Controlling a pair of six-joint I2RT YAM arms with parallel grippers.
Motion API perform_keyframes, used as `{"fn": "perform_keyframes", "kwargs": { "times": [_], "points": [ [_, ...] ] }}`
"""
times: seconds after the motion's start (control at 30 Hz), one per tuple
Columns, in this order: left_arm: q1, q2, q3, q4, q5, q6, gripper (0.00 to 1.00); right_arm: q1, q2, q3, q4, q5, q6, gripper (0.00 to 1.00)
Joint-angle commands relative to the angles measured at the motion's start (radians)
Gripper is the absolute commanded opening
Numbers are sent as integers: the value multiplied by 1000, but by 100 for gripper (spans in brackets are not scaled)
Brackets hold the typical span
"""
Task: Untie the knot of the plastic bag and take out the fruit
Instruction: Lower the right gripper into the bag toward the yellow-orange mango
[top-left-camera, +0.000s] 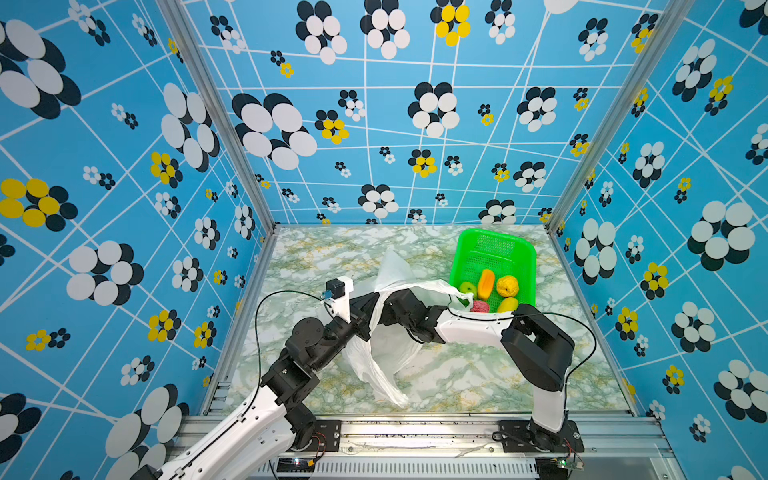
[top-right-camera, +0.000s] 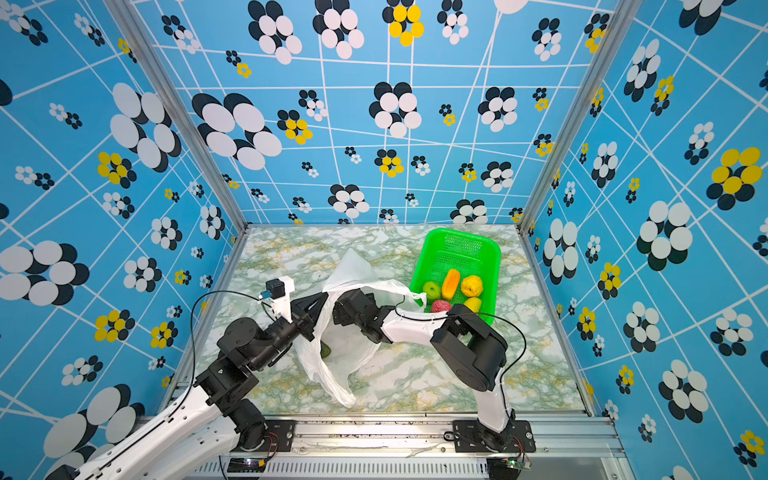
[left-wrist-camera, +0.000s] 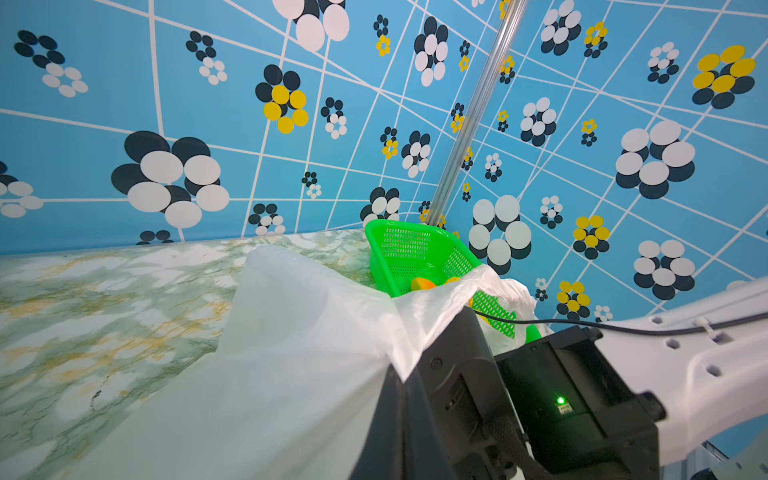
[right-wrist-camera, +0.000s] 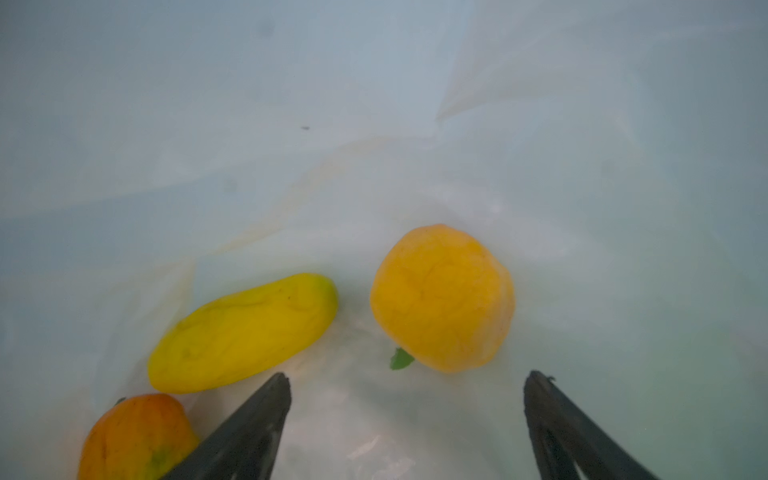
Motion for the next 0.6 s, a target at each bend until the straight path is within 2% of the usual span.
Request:
{"fn": "perform_keyframes", "kwargs": {
  "times": [0.0, 0.17, 0.4, 0.57],
  "points": [
    [3, -9, -8, 35, 25, -9, 0, -4, 50, 71, -24, 155, -21, 91],
    [3, -10, -12, 38, 22, -5, 0, -5, 147, 145, 19, 184, -114, 92],
    [3, -12, -10, 30, 12, 4, 0, -5, 244, 226, 15, 174, -104, 90],
    [1, -21, -8, 26, 12, 2, 0, -5, 288, 285, 2, 202, -213, 84]
  ]
}}
